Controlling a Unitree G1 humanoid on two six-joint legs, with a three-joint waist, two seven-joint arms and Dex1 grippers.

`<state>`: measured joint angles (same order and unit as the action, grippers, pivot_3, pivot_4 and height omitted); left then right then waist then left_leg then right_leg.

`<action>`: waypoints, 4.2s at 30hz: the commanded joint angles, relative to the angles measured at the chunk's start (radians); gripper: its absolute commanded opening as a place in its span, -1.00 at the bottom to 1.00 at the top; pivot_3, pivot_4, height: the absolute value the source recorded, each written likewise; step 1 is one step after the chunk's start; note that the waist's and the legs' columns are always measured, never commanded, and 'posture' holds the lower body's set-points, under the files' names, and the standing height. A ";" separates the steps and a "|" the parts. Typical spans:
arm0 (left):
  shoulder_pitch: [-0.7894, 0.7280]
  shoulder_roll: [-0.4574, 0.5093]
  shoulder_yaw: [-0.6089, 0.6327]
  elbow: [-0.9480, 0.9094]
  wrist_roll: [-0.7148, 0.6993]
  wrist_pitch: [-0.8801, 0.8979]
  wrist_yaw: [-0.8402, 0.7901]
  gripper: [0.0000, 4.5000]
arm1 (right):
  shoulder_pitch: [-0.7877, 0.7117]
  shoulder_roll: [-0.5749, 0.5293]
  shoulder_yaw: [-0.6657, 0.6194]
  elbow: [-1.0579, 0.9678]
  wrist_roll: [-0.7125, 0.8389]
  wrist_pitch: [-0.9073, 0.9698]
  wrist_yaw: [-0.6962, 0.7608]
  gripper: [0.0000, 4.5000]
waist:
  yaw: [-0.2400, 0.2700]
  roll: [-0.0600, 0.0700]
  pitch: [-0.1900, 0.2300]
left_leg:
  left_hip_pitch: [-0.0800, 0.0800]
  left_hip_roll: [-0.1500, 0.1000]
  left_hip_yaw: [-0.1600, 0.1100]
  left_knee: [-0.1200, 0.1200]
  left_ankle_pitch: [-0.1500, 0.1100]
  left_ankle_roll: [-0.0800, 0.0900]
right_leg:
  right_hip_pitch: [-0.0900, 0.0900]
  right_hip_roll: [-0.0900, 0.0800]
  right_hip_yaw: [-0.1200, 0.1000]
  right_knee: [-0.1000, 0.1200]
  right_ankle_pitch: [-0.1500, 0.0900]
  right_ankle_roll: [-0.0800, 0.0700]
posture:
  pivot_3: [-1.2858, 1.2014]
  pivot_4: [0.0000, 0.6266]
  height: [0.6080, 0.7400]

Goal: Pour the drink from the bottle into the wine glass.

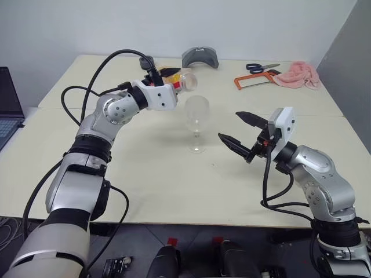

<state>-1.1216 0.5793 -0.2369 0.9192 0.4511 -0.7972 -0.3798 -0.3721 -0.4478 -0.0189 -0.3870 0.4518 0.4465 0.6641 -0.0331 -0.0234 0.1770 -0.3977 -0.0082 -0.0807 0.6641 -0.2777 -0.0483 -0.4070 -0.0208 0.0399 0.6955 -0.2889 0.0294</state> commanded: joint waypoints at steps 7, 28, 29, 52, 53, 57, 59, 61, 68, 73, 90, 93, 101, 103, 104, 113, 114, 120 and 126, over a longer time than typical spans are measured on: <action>-0.106 0.028 -0.050 0.039 0.107 -0.067 0.138 -0.25 | 0.004 0.004 -0.016 -0.050 0.026 -0.011 -0.013 1.00 | 0.000 0.000 0.000 | 0.000 0.000 0.000 0.000 0.000 0.000 | 0.000 0.000 0.000 0.000 0.000 0.000 | 0.03 -0.52 1.00; -0.190 0.057 -0.137 0.083 0.254 -0.110 0.313 -0.25 | 0.019 -0.010 -0.007 -0.074 0.057 0.008 -0.010 1.00 | 0.000 0.000 0.000 | 0.000 0.000 0.000 0.000 0.000 0.000 | 0.000 0.000 0.000 0.000 0.000 0.000 | 0.03 -0.52 1.00; -0.194 0.058 -0.139 0.086 0.257 -0.110 0.320 -0.25 | 0.019 -0.009 -0.007 -0.074 0.057 0.008 -0.010 1.00 | 0.000 0.000 0.000 | 0.000 0.000 0.000 0.000 0.000 0.000 | 0.000 0.000 0.000 0.000 0.000 0.000 | 0.03 -0.52 1.00; -0.237 0.086 -0.175 0.136 0.315 -0.097 0.390 -0.25 | 0.022 0.003 -0.002 -0.088 0.071 0.019 -0.015 1.00 | 0.000 0.000 0.000 | 0.000 0.000 0.001 0.000 0.000 0.000 | -0.001 0.000 0.000 0.001 0.000 0.000 | 0.03 -0.52 1.00; -0.239 0.086 -0.179 0.138 0.317 -0.097 0.394 -0.25 | 0.023 0.003 -0.003 -0.089 0.073 0.021 -0.015 1.00 | 0.000 0.000 0.000 | 0.000 0.000 0.001 0.000 0.000 0.000 | -0.001 0.000 0.000 0.001 0.000 0.000 | 0.03 -0.52 1.00; -0.246 0.088 -0.188 0.147 0.325 -0.096 0.408 -0.25 | 0.024 0.001 -0.002 -0.093 0.079 0.025 -0.016 1.00 | 0.000 0.000 0.000 | 0.000 0.000 0.001 0.000 0.000 0.000 | -0.001 0.000 0.000 0.001 0.000 0.000 | 0.03 -0.52 1.00; -0.248 0.089 -0.191 0.154 0.331 -0.093 0.416 -0.25 | 0.025 -0.001 -0.001 -0.093 0.081 0.026 -0.016 1.00 | 0.000 0.000 0.000 | 0.000 0.000 0.001 0.000 0.000 0.000 | -0.001 0.000 0.000 0.001 0.000 0.000 | 0.03 -0.52 1.00; -0.251 0.091 -0.195 0.158 0.337 -0.091 0.426 -0.25 | 0.025 -0.002 0.000 -0.093 0.083 0.027 -0.015 1.00 | 0.000 0.000 0.000 | 0.000 0.000 0.001 0.000 0.000 0.000 | -0.001 0.000 0.000 0.001 0.000 0.000 | 0.03 -0.52 1.00; -0.260 0.097 -0.211 0.172 0.351 -0.089 0.451 -0.25 | 0.021 -0.002 0.003 -0.090 0.086 0.027 -0.007 1.00 | 0.000 0.000 0.000 | 0.000 0.000 0.001 0.000 0.000 0.000 | -0.001 0.000 0.000 0.001 0.000 0.000 | 0.03 -0.52 1.00; -0.266 0.103 -0.223 0.177 0.354 -0.087 0.466 -0.25 | 0.020 -0.003 0.006 -0.091 0.087 0.030 -0.006 1.00 | 0.000 0.000 0.000 | 0.000 0.000 0.001 0.000 0.000 0.000 | -0.001 0.000 0.000 0.001 0.000 0.000 | 0.03 -0.52 1.00; -0.286 0.101 -0.248 0.193 0.379 -0.086 0.504 -0.25 | 0.021 -0.004 0.017 -0.095 0.091 0.043 -0.010 1.00 | 0.000 0.000 0.000 | 0.000 0.000 0.001 0.001 0.000 0.000 | -0.001 0.000 0.000 0.001 0.000 0.000 | 0.03 -0.52 1.00; -0.291 0.102 -0.253 0.195 0.382 -0.086 0.509 -0.25 | 0.023 -0.005 0.019 -0.096 0.092 0.041 -0.011 1.00 | 0.000 0.000 0.000 | 0.000 0.000 0.001 0.001 0.000 0.000 | -0.001 0.000 0.000 0.001 0.000 0.000 | 0.03 -0.52 1.00; -0.299 0.105 -0.264 0.200 0.392 -0.087 0.520 -0.25 | 0.026 -0.003 0.021 -0.100 0.093 0.042 -0.015 1.00 | 0.000 0.000 0.000 | 0.000 0.000 0.001 0.001 0.000 0.000 | -0.001 0.000 0.000 0.002 0.000 0.000 | 0.03 -0.52 1.00; -0.301 0.106 -0.265 0.200 0.392 -0.087 0.520 -0.25 | 0.026 -0.004 0.022 -0.102 0.093 0.044 -0.016 1.00 | 0.000 0.000 0.000 | 0.000 0.000 0.001 0.001 0.000 0.000 | -0.001 0.000 0.000 0.002 0.000 0.000 | 0.03 -0.52 1.00; -0.301 0.106 -0.265 0.201 0.392 -0.087 0.520 -0.25 | 0.026 -0.004 0.022 -0.103 0.093 0.044 -0.016 1.00 | 0.000 0.000 0.000 | 0.000 0.000 0.001 0.001 0.000 0.000 | -0.001 0.000 0.000 0.002 0.000 0.000 | 0.03 -0.52 1.00; -0.303 0.102 -0.264 0.208 0.385 -0.087 0.516 -0.25 | 0.028 -0.004 0.025 -0.100 0.090 0.043 -0.014 1.00 | 0.000 0.000 0.000 | 0.000 0.000 0.001 0.001 0.000 0.000 | -0.001 0.000 0.000 0.002 0.000 0.000 | 0.03 -0.52 1.00; -0.302 0.101 -0.263 0.209 0.383 -0.086 0.514 -0.25 | 0.027 -0.004 0.025 -0.100 0.089 0.043 -0.014 1.00 | 0.000 0.000 0.000 | 0.000 0.000 0.001 0.001 0.000 0.000 | -0.001 0.000 0.000 0.002 0.000 0.000 | 0.03 -0.52 1.00; -0.275 0.082 -0.225 0.213 0.310 -0.081 0.460 -0.25 | 0.029 -0.001 0.026 -0.102 0.087 0.038 -0.019 1.00 | 0.000 0.000 0.000 | 0.000 0.000 0.001 0.001 0.000 0.000 | -0.001 0.000 0.000 0.002 0.000 0.000 | 0.03 -0.52 1.00; -0.223 0.049 -0.163 0.190 0.176 -0.069 0.343 -0.25 | 0.026 0.005 0.028 -0.101 0.075 0.026 -0.030 1.00 | -0.001 0.000 0.000 | 0.000 0.000 0.001 0.001 0.000 -0.001 | -0.001 0.000 0.000 0.002 0.000 0.000 | 0.03 -0.52 1.00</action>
<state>-1.3486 0.6311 -0.4437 1.1347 0.6913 -0.8754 -0.0031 -0.3401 -0.4469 0.0204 -0.4493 0.5277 0.4935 0.6443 -0.0336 -0.0235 0.1770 -0.3979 -0.0085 -0.0796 0.6651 -0.2771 -0.0494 -0.4079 -0.0210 0.0401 0.6975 -0.2889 0.0294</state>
